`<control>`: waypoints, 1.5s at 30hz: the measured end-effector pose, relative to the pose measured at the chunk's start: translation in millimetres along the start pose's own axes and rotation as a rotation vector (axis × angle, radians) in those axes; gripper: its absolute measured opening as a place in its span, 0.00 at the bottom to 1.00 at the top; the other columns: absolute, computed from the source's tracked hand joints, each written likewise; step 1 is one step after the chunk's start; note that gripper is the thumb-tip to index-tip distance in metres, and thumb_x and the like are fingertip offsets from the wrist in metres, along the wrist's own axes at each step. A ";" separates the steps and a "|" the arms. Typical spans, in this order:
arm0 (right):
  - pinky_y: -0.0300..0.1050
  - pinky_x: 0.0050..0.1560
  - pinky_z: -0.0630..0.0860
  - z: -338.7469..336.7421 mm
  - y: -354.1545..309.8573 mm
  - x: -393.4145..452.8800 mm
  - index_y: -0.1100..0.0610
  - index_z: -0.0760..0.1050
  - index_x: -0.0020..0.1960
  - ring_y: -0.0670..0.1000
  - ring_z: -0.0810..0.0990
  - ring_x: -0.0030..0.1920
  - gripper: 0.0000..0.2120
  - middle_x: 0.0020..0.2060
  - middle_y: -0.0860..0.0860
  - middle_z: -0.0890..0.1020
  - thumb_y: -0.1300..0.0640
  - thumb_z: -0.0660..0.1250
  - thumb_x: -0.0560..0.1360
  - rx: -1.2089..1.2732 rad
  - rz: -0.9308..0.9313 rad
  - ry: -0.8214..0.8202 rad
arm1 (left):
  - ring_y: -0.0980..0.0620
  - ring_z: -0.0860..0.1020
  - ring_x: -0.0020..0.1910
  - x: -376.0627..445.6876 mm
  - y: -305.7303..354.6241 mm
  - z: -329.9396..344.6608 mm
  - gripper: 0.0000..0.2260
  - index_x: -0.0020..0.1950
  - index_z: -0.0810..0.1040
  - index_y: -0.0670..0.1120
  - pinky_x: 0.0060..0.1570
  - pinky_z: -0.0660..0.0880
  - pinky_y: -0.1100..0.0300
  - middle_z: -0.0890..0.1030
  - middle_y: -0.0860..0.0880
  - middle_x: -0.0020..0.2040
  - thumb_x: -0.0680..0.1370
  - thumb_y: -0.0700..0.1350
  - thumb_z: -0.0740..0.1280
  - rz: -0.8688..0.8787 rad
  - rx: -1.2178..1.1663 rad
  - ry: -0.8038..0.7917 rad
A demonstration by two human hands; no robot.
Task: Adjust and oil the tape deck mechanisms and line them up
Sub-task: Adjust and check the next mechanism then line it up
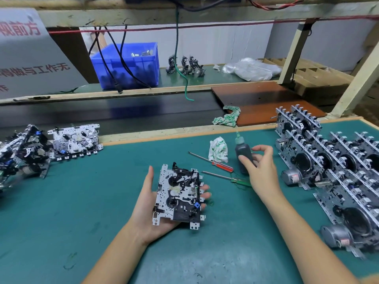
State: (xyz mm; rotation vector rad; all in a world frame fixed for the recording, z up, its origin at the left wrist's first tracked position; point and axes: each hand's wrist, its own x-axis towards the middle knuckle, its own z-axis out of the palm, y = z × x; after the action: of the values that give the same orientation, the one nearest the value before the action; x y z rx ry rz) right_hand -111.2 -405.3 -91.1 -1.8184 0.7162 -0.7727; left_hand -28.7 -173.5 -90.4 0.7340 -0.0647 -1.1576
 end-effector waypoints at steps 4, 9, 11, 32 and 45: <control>0.46 0.53 0.70 -1.7 1.0 -1.0 0.49 0.60 0.58 0.55 0.78 0.53 0.22 0.55 0.52 0.74 0.62 0.69 0.74 0.025 0.001 0.000 | 0.33 0.71 0.66 -3.9 -0.2 2.8 0.45 0.67 0.72 0.35 0.67 0.66 0.40 0.69 0.31 0.68 0.71 0.74 0.54 -0.033 0.046 -0.043; 0.42 0.55 0.66 -3.3 -7.7 -9.0 0.55 0.65 0.60 0.53 0.73 0.59 0.24 0.55 0.51 0.73 0.63 0.73 0.70 -0.104 -0.162 0.114 | 0.33 0.71 0.66 -4.4 1.2 5.2 0.45 0.66 0.73 0.34 0.66 0.67 0.41 0.70 0.30 0.67 0.71 0.74 0.54 -0.052 0.018 -0.050; 0.47 0.56 0.69 -10.1 -15.2 -14.0 0.61 0.67 0.60 0.54 0.72 0.55 0.22 0.53 0.58 0.73 0.62 0.73 0.70 -0.203 -0.516 0.348 | 0.34 0.70 0.66 -4.1 1.2 5.6 0.45 0.65 0.74 0.33 0.65 0.68 0.42 0.70 0.30 0.67 0.71 0.73 0.55 -0.054 -0.005 -0.045; 0.42 0.38 0.66 -25.5 -11.4 -64.3 0.55 0.68 0.30 0.50 0.69 0.32 0.29 0.28 0.47 0.69 0.28 0.65 0.64 -0.655 -0.950 -0.469 | 0.47 0.78 0.30 -13.8 17.5 1.5 0.46 0.41 0.80 0.40 0.30 0.73 0.63 0.82 0.42 0.35 0.62 0.80 0.47 -0.090 0.934 0.103; 0.38 0.34 0.58 -24.9 -3.2 -60.0 0.54 0.69 0.34 0.46 0.63 0.31 0.24 0.30 0.43 0.67 0.33 0.61 0.68 -0.732 -0.788 -0.330 | 0.51 0.70 0.28 -15.0 -1.9 8.5 0.35 0.31 0.62 0.51 0.25 0.56 0.61 0.68 0.52 0.23 0.58 0.81 0.39 0.540 2.332 0.571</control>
State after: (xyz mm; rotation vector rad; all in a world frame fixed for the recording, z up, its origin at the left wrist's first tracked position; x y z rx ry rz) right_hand -167.4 -372.4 -91.7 -2.8832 0.0085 -0.7015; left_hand -40.1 -165.4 -80.2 2.7483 -1.1659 0.2479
